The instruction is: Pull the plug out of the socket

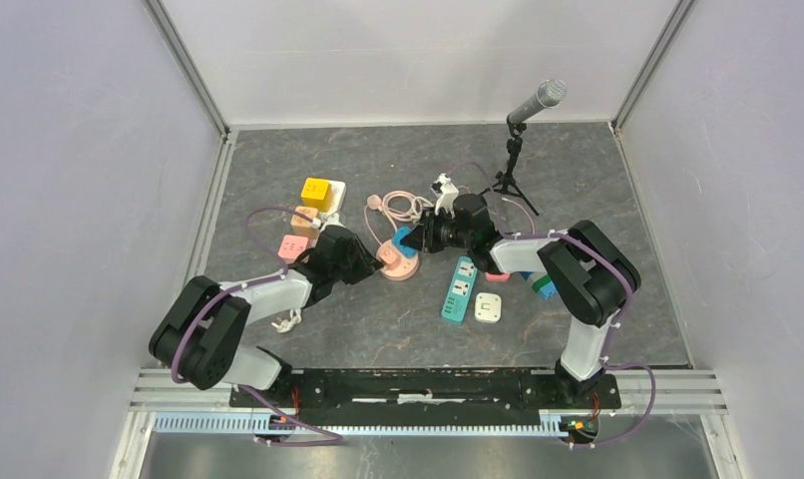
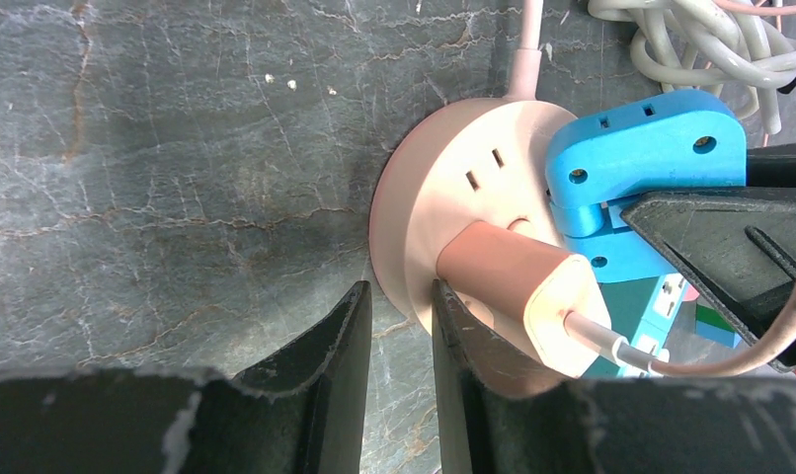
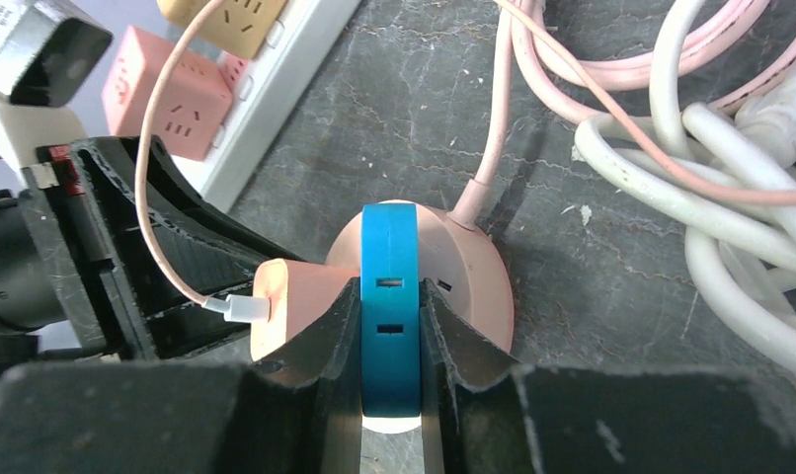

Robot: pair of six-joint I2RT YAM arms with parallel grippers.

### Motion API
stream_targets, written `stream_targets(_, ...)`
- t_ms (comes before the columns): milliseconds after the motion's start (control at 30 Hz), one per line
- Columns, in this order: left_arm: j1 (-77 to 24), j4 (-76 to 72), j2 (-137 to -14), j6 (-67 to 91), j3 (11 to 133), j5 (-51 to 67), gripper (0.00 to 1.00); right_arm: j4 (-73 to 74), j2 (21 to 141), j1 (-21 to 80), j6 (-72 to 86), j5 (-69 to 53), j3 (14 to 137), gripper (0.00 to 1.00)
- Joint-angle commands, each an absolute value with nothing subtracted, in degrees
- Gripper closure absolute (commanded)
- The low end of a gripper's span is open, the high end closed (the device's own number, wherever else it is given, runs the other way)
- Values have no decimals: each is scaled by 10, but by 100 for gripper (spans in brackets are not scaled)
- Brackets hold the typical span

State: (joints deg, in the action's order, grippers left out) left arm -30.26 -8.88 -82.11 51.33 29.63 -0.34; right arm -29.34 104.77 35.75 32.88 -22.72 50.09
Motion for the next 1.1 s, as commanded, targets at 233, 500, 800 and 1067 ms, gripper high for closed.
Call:
stream_targets(233,-308,45,-875,467,260,-31,65,-605,1057,370,524,-404,456,100)
stream_targets(500,-308,54,-862,470,260,-34,65,-578,1058,361,510,-385,445,100)
stream_targets(800,-308,86,-812,460,287,-29,61,-299,959,356,319,-218,477,100)
stream_targets(1067,-308,149,-740,441,354,-21,47,-228,876,354,270,-115,462,100)
